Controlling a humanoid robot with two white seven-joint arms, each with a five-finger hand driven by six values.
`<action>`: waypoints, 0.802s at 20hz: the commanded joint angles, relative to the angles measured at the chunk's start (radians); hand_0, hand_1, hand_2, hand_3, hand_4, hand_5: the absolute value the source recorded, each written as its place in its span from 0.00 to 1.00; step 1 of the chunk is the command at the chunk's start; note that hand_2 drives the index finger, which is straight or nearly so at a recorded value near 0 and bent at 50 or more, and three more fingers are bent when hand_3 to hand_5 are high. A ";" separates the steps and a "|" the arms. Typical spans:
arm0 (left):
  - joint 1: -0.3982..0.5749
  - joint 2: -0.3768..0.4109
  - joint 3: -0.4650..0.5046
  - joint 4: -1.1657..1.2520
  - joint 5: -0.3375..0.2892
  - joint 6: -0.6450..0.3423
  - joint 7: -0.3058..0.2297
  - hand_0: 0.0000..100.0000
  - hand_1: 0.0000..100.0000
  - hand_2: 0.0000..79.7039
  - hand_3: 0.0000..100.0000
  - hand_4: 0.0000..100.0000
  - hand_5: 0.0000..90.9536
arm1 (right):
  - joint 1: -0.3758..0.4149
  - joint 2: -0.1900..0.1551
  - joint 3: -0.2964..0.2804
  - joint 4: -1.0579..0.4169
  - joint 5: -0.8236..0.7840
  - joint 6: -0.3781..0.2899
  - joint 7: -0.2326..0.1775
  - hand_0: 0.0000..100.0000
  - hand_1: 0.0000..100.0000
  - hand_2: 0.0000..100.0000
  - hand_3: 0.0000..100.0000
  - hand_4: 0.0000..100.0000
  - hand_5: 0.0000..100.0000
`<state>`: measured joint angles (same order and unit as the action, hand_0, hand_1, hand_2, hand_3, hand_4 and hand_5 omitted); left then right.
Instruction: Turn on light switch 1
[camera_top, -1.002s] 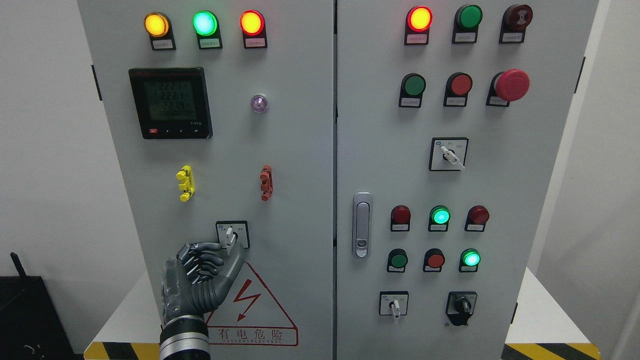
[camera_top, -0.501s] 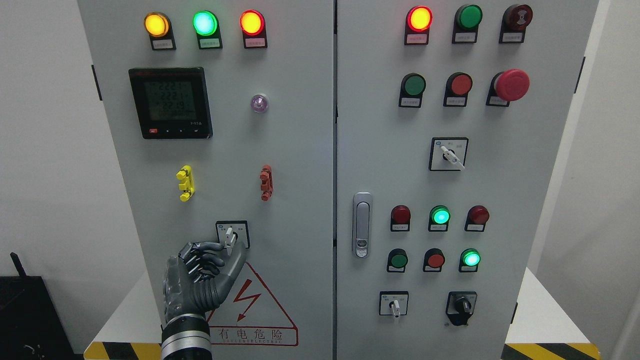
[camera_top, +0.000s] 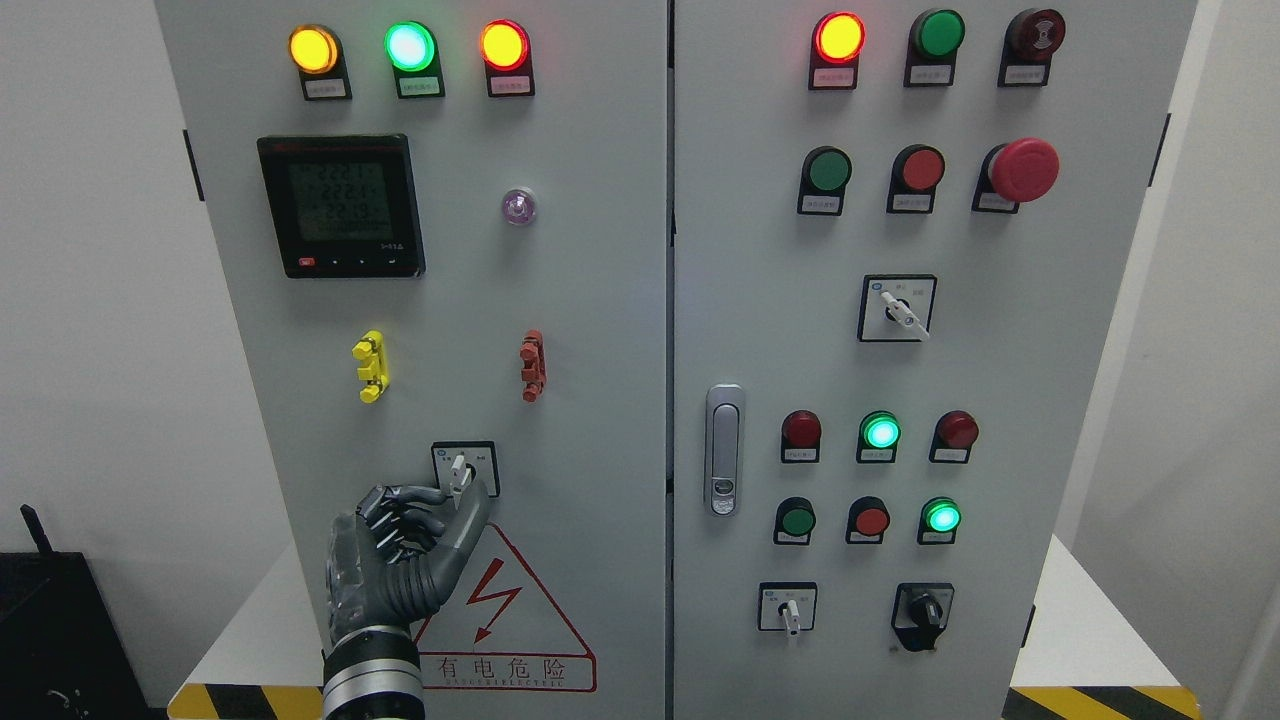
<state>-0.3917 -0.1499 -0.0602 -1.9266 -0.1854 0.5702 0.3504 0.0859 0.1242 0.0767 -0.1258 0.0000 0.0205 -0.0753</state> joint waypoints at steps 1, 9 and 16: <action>-0.003 0.000 -0.003 0.001 0.000 0.000 0.001 0.10 0.73 0.73 0.84 0.84 0.82 | 0.000 0.000 0.000 0.000 -0.025 0.001 0.000 0.00 0.00 0.00 0.00 0.00 0.00; -0.006 0.000 -0.009 0.001 -0.002 0.004 0.001 0.11 0.71 0.74 0.86 0.85 0.83 | 0.000 0.000 0.000 0.000 -0.025 0.001 0.000 0.00 0.00 0.00 0.00 0.00 0.00; -0.010 0.000 -0.009 0.001 -0.011 0.007 0.001 0.11 0.69 0.74 0.87 0.85 0.83 | 0.000 0.000 0.000 0.000 -0.025 0.001 0.000 0.00 0.00 0.00 0.00 0.00 0.00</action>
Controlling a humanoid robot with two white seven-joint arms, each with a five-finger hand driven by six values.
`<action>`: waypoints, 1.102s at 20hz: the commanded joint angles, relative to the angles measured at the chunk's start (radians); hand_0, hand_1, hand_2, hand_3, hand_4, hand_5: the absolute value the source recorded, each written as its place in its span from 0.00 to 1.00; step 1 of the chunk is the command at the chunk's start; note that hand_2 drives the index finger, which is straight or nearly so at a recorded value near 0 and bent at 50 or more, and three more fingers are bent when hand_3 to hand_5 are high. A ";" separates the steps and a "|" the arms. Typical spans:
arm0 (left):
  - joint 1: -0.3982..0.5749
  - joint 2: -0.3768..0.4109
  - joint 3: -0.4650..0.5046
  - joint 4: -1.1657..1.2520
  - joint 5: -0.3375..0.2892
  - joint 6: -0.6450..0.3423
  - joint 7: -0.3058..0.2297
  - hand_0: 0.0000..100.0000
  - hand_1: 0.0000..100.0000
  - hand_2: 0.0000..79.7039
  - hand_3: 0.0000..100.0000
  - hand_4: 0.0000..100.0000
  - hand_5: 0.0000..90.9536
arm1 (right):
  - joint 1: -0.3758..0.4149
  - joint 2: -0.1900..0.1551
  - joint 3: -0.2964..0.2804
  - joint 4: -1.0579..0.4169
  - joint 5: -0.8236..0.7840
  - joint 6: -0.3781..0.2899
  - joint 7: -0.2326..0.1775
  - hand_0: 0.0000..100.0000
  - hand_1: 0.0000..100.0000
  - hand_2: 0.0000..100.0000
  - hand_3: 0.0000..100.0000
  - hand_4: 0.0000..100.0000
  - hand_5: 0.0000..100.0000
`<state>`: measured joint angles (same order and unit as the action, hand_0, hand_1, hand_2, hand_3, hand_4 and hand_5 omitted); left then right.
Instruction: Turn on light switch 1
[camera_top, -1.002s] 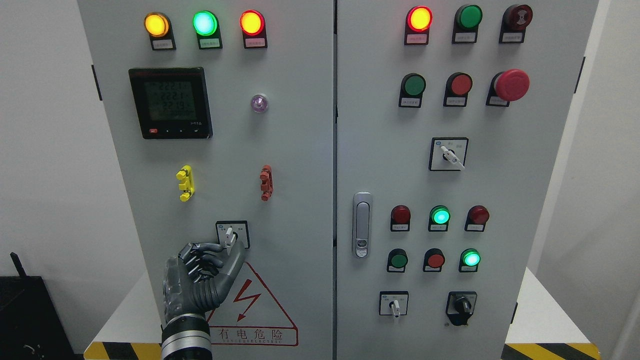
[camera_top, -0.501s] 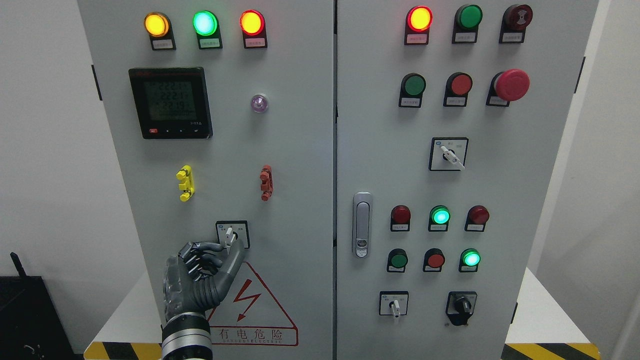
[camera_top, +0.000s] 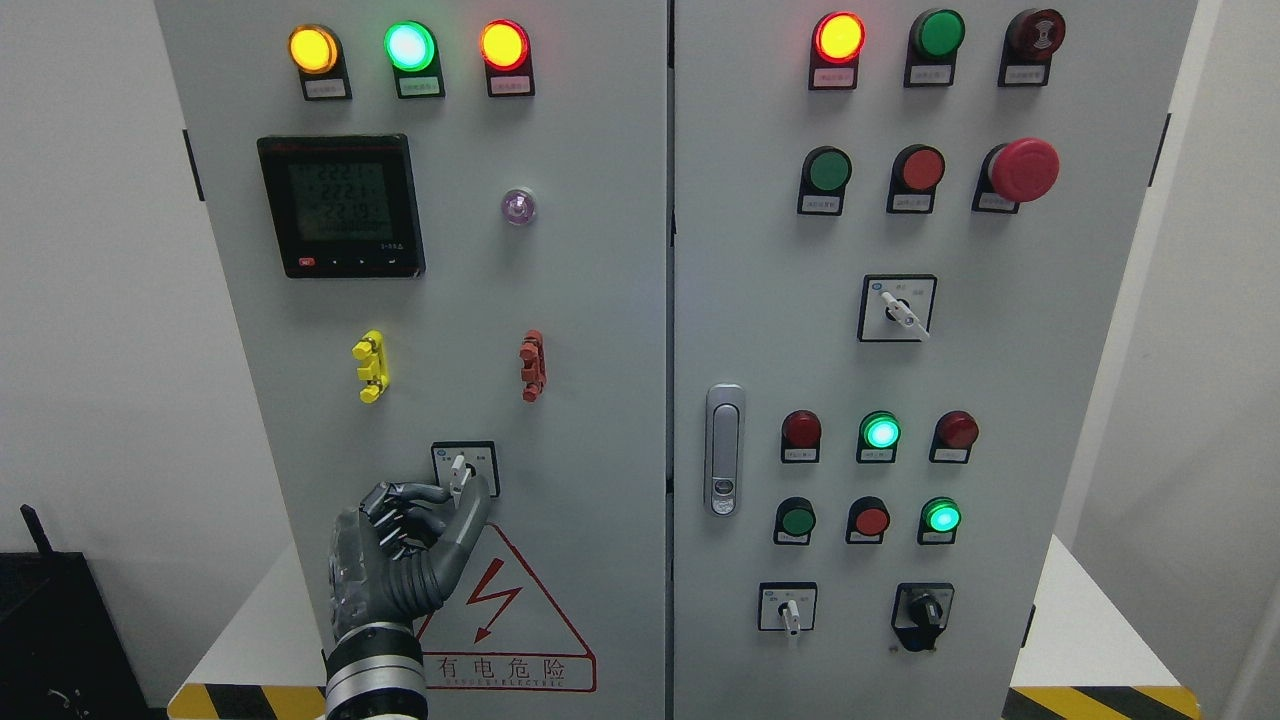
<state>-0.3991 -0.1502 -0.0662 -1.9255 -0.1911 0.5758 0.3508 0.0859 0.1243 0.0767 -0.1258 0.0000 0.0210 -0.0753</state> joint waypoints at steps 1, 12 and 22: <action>-0.004 0.000 -0.003 0.000 -0.005 0.001 0.000 0.11 0.69 0.74 0.87 0.85 0.83 | 0.000 0.000 0.000 0.000 -0.025 0.000 0.000 0.00 0.00 0.00 0.00 0.00 0.00; -0.014 -0.002 -0.003 0.005 -0.007 0.022 0.002 0.12 0.69 0.75 0.88 0.86 0.84 | 0.000 0.000 0.000 0.000 -0.025 0.000 0.000 0.00 0.00 0.00 0.00 0.00 0.00; -0.020 -0.002 -0.003 0.006 -0.007 0.036 0.002 0.14 0.68 0.75 0.89 0.86 0.84 | 0.000 0.000 0.000 0.000 -0.025 0.000 0.000 0.00 0.00 0.00 0.00 0.00 0.00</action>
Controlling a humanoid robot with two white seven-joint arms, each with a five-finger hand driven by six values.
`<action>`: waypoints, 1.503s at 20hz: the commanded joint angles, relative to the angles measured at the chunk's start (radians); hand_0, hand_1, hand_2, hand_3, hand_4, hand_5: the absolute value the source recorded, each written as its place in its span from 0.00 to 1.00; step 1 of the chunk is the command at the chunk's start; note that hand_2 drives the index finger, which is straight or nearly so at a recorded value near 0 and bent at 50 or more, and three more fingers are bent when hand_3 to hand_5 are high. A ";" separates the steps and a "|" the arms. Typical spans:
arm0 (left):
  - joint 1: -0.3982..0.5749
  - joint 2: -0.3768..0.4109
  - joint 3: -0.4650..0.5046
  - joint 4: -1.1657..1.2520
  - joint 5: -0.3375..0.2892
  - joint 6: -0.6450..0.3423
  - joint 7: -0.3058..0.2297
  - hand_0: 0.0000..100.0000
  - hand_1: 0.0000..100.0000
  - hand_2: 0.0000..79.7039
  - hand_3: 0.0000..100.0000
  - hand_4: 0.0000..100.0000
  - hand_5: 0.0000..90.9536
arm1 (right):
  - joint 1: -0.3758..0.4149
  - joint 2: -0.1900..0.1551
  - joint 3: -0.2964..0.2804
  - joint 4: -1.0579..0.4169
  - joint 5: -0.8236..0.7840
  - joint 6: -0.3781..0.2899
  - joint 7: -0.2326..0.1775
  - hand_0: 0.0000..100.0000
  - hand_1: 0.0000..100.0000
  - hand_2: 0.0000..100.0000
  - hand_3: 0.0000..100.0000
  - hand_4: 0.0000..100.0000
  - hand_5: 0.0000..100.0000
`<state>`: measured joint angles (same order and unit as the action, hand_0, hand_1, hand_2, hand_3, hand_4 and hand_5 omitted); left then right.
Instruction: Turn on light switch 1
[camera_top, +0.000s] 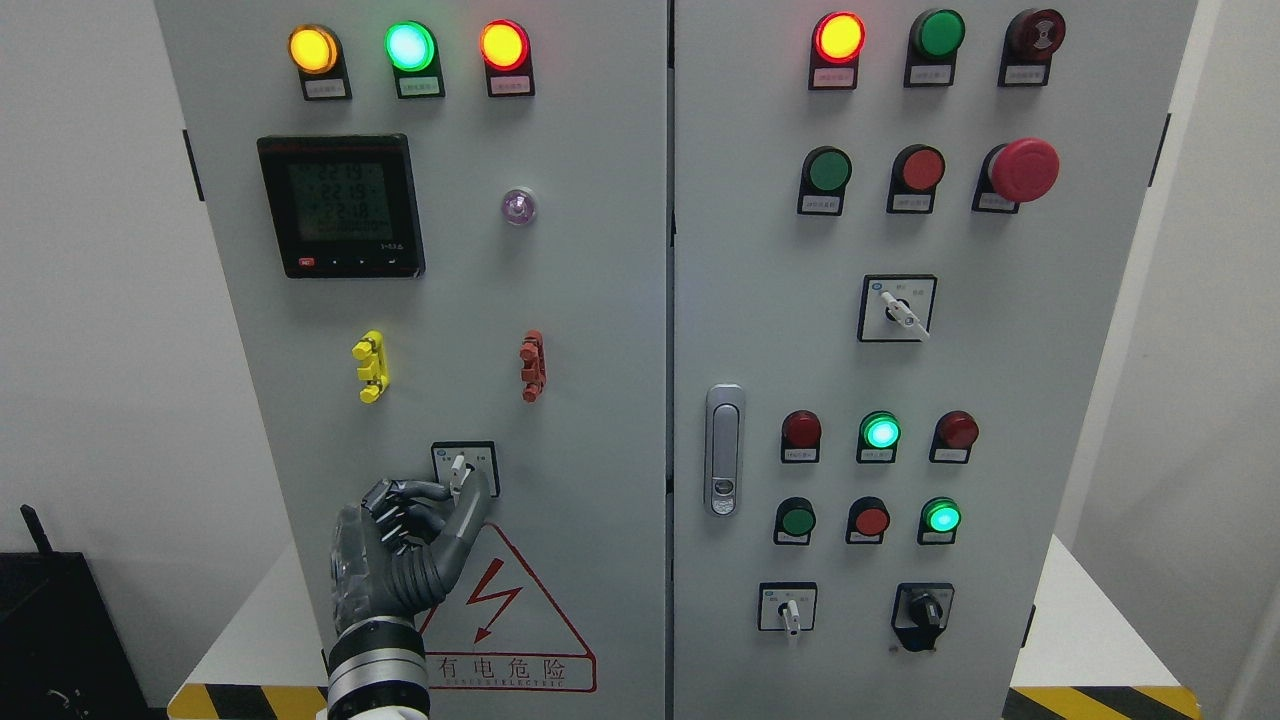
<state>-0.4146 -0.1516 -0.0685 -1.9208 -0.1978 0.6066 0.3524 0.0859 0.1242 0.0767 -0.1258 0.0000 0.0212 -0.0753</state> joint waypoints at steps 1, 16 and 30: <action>-0.004 0.000 -0.002 0.002 0.000 0.005 0.000 0.14 0.68 0.75 0.89 0.86 0.84 | 0.000 0.000 0.000 0.000 -0.025 0.000 0.000 0.00 0.00 0.00 0.00 0.00 0.00; -0.004 -0.002 -0.001 0.003 0.000 0.007 -0.001 0.18 0.68 0.76 0.89 0.87 0.86 | 0.000 0.000 0.000 0.000 -0.025 0.000 0.000 0.00 0.00 0.00 0.00 0.00 0.00; -0.006 -0.002 -0.001 0.003 -0.015 0.007 -0.001 0.23 0.66 0.77 0.90 0.88 0.86 | 0.000 0.000 0.000 0.000 -0.025 -0.001 0.000 0.00 0.00 0.00 0.00 0.00 0.00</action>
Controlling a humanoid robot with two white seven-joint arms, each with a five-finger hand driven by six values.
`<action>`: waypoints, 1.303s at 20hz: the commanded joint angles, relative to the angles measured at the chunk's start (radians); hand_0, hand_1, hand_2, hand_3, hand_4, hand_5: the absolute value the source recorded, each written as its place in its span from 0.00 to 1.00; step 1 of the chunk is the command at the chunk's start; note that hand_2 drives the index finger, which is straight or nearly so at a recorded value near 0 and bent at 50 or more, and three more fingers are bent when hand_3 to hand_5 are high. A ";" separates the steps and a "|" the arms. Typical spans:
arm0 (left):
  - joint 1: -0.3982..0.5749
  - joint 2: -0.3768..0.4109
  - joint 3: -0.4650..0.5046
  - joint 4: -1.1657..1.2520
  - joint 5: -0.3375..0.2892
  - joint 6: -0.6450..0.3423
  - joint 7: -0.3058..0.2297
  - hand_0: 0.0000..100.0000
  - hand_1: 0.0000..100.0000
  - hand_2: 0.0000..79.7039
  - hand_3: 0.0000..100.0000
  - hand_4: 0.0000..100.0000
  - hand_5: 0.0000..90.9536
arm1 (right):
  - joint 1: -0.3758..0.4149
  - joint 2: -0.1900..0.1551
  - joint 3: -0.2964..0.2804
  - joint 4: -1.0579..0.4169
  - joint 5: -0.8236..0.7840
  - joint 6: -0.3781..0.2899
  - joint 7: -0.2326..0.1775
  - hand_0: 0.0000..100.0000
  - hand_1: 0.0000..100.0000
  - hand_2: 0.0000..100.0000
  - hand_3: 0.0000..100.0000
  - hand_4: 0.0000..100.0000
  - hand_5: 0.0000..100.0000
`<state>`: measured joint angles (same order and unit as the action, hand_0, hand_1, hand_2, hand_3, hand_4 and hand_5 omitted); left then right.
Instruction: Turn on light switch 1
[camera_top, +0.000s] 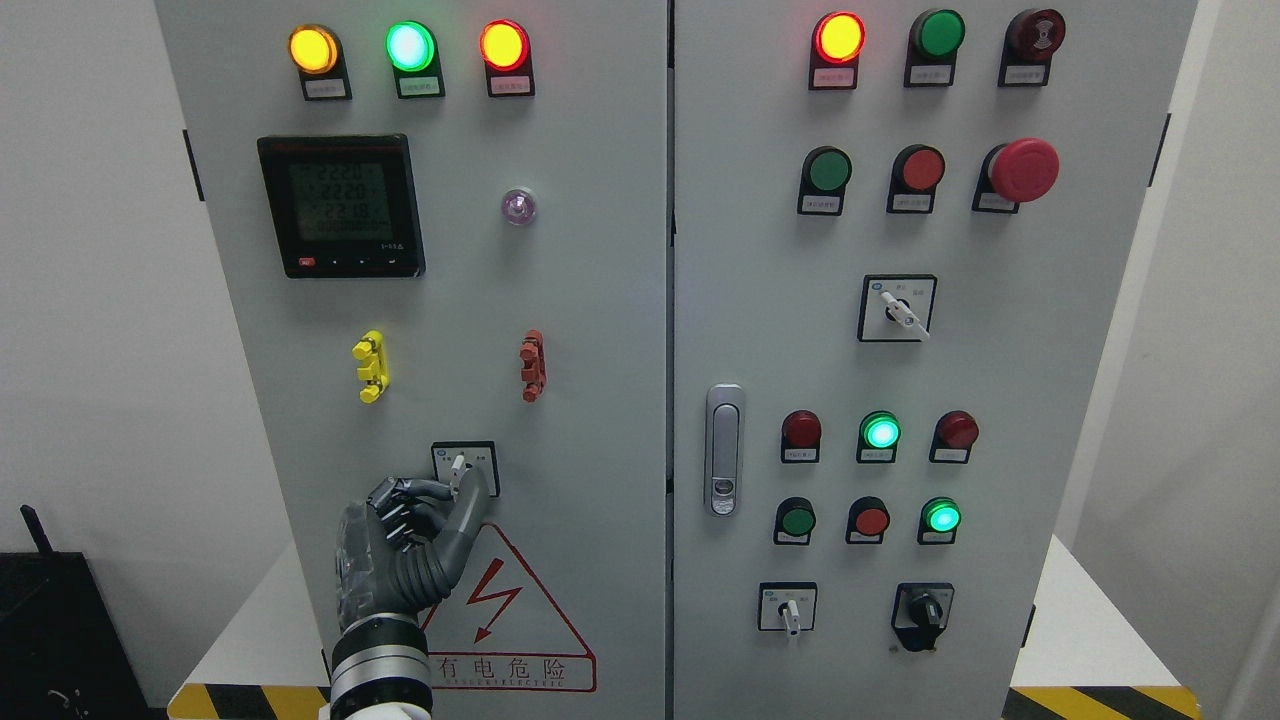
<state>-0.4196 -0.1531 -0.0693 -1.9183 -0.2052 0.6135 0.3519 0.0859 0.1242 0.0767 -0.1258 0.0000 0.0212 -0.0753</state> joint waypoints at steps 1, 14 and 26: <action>0.001 0.000 0.000 -0.001 -0.008 0.000 -0.001 0.23 0.66 0.77 0.90 0.88 0.86 | 0.000 0.000 0.000 0.000 -0.025 0.000 0.000 0.00 0.00 0.00 0.00 0.00 0.00; -0.001 0.000 -0.001 0.001 -0.017 0.002 -0.001 0.36 0.65 0.78 0.92 0.89 0.87 | 0.000 0.000 0.000 0.000 -0.025 0.000 0.000 0.00 0.00 0.00 0.00 0.00 0.00; 0.001 0.000 -0.001 0.001 -0.016 0.002 -0.001 0.50 0.65 0.78 0.93 0.89 0.88 | 0.000 0.000 0.000 0.000 -0.025 0.000 0.000 0.00 0.00 0.00 0.00 0.00 0.00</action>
<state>-0.4200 -0.1535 -0.0710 -1.9176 -0.2207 0.6148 0.3466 0.0859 0.1243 0.0767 -0.1258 0.0000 0.0212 -0.0753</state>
